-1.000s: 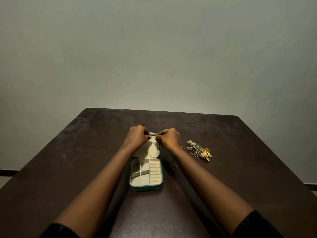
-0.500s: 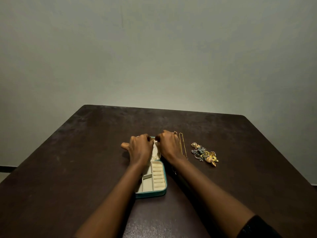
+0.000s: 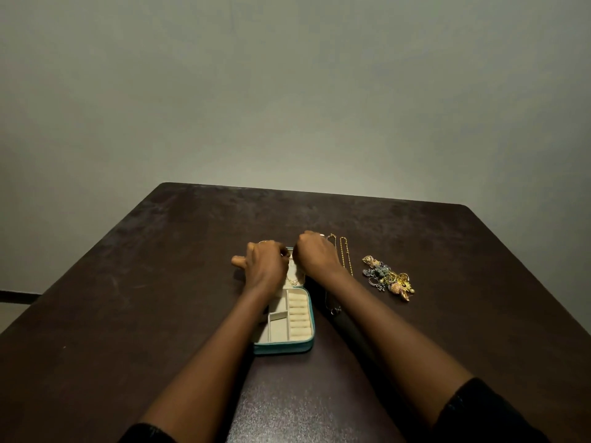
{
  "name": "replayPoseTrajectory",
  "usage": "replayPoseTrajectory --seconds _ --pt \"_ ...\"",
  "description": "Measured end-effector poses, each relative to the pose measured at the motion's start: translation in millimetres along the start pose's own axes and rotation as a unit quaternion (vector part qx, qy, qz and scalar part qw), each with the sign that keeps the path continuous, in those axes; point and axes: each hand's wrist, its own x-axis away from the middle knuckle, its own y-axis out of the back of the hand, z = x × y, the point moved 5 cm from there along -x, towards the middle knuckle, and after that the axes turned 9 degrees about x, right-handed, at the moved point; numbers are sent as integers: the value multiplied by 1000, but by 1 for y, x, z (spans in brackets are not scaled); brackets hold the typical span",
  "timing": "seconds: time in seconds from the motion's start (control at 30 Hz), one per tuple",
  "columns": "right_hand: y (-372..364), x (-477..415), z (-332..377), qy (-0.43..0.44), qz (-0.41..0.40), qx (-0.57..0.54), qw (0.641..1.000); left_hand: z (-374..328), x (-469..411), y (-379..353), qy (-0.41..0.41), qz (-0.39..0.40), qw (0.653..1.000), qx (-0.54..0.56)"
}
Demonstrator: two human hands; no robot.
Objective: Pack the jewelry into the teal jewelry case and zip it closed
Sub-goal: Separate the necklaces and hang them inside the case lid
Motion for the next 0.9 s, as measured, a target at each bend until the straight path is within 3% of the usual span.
replayPoseTrajectory --seconds 0.2,0.4,0.63,0.9 --pt "0 -8 -15 -58 18 -137 989 -5 1 0 -7 43 999 -25" --pt "-6 -10 -8 -31 29 -77 996 -14 6 2 -27 54 992 -110" --pt "-4 -13 -7 -41 63 -66 995 -13 9 4 -18 71 991 -108" --pt "-8 -6 -5 -53 34 -57 996 -10 22 8 -29 67 995 -65"
